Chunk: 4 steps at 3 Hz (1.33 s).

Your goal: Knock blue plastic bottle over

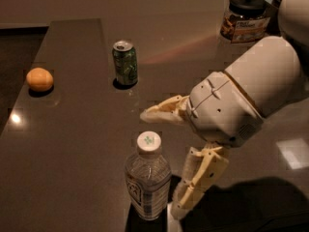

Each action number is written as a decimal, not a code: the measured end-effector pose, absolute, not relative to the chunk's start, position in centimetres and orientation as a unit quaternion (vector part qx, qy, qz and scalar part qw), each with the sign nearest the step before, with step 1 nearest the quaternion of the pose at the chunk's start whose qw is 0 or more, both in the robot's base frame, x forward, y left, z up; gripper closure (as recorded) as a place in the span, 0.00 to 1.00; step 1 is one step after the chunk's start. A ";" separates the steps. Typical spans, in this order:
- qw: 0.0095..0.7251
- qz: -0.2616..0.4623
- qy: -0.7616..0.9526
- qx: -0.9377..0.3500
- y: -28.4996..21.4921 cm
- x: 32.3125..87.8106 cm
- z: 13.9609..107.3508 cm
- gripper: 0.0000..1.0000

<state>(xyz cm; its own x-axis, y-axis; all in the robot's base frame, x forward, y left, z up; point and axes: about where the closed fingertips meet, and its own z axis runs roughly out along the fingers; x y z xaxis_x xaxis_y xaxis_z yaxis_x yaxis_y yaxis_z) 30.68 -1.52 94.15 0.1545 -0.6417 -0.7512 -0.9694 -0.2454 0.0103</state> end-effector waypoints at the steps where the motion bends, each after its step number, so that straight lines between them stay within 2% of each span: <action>1: 0.249 0.326 0.561 -0.719 -1.3 30.5 94.2 0.34; 3: 0.247 0.295 0.578 -0.720 -1.9 31.5 95.6 0.81; 4: 0.237 0.244 0.607 -0.718 -3.2 33.5 97.3 1.00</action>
Offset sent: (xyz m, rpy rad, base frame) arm -0.0007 -0.0010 0.0036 -0.0134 -0.0055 -0.0070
